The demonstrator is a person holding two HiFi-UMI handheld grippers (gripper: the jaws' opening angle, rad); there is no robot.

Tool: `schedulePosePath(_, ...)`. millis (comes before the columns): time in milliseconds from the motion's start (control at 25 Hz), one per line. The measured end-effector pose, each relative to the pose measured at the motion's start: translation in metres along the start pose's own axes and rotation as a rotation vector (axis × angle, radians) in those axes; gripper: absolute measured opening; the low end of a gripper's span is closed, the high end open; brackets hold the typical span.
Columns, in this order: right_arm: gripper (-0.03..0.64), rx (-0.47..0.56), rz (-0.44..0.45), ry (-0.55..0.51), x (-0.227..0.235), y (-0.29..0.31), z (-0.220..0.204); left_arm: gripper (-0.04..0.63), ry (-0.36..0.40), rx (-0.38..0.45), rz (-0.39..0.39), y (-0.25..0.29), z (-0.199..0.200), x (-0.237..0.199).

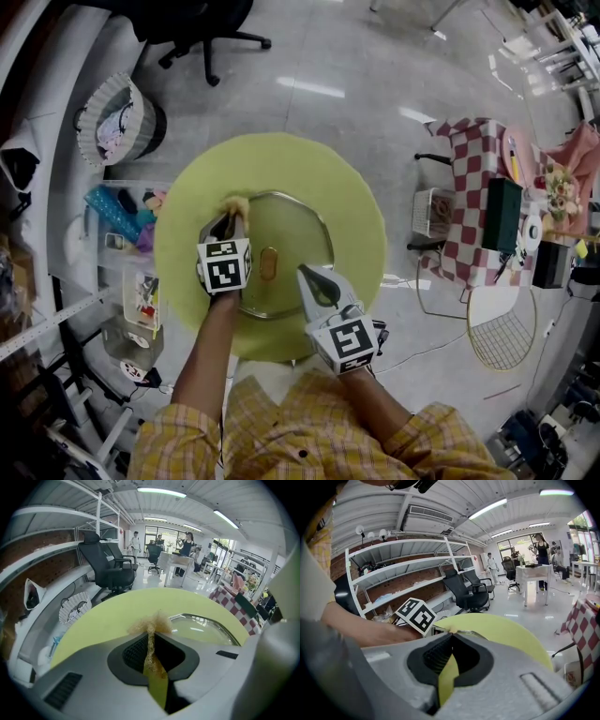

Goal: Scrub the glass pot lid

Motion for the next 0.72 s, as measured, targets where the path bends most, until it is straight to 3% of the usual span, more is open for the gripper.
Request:
schedulePosePath(440,-0.003,0.003,0.0,-0.007,-0.004,-0.005,0.002,0.038,0.022,-0.04,-0.035,-0.005,0.0,0.006)
schedulePosePath(720,-0.003,0.011,-0.008,-0.005,-0.005,-0.011,0.004,0.038,0.073,-0.087,-0.102,-0.009,-0.007,0.023)
Point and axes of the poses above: the fingertips, and each gripper's own axes: y forward along the fingers, x to its right, z out of its top, the point moved 1 cm from there along -y, backward along the fingers, and after that the axes turned 12 degrees about -y, right-handed, at the moved point
